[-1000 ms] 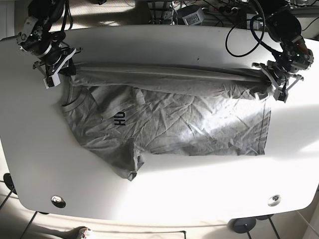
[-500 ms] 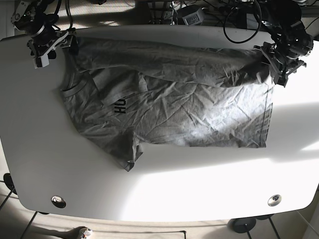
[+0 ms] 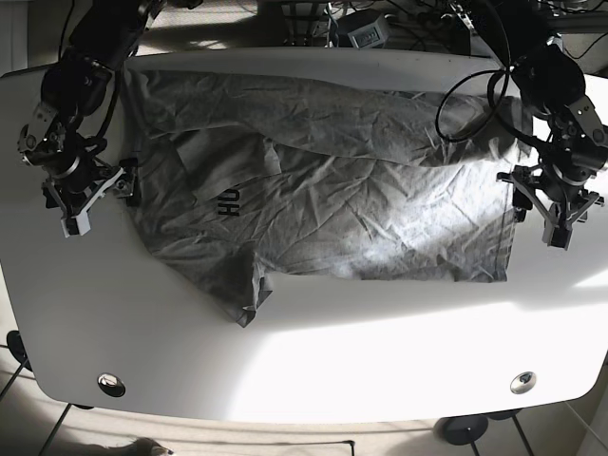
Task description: Fold the T-shirt properly
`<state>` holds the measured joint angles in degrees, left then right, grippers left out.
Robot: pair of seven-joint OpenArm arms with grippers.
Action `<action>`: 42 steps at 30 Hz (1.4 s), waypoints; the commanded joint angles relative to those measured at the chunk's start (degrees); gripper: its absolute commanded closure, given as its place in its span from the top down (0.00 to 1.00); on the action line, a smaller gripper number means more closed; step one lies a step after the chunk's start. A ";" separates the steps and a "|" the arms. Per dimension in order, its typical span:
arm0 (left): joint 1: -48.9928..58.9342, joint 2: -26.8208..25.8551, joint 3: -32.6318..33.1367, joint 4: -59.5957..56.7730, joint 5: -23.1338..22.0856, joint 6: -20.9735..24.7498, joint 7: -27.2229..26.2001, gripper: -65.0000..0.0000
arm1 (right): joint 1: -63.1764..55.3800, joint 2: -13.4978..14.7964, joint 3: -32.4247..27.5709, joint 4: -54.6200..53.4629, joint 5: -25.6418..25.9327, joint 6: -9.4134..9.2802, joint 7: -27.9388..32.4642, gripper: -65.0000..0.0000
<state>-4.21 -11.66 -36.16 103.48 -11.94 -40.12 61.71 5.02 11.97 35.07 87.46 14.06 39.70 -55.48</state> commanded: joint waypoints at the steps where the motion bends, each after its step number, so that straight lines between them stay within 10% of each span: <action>1: -3.40 -0.87 -0.10 -2.34 -0.41 0.12 -0.92 0.50 | 4.96 0.91 -1.44 -4.78 -0.31 0.30 4.36 0.99; 9: -8.32 -1.13 -0.10 -7.97 -0.32 0.12 -1.19 0.50 | 14.98 5.40 -7.86 -29.31 -2.68 0.30 17.20 0.99; 21: -12.45 -4.56 2.54 -18.78 -0.32 3.06 -9.01 0.51 | 8.92 -1.46 -13.40 -22.63 -2.68 0.30 16.93 0.98; 24: -15.00 -4.65 2.54 -24.32 -0.32 11.94 -11.82 0.51 | 8.92 -1.72 -13.49 -22.71 -3.03 0.30 17.29 0.70; 29: -15.62 -5.97 6.76 -32.93 -0.58 22.14 -18.24 0.82 | 9.27 -1.81 -13.75 -22.71 -3.12 0.30 17.29 0.03; 42: -15.62 -5.53 9.22 -43.83 -0.67 20.29 -21.76 0.82 | 9.27 -1.81 -13.40 -22.36 -2.68 0.30 17.29 0.03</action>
<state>-18.41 -16.51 -26.85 58.89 -12.01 -22.02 41.23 13.39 9.65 21.54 64.12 10.98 39.68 -37.93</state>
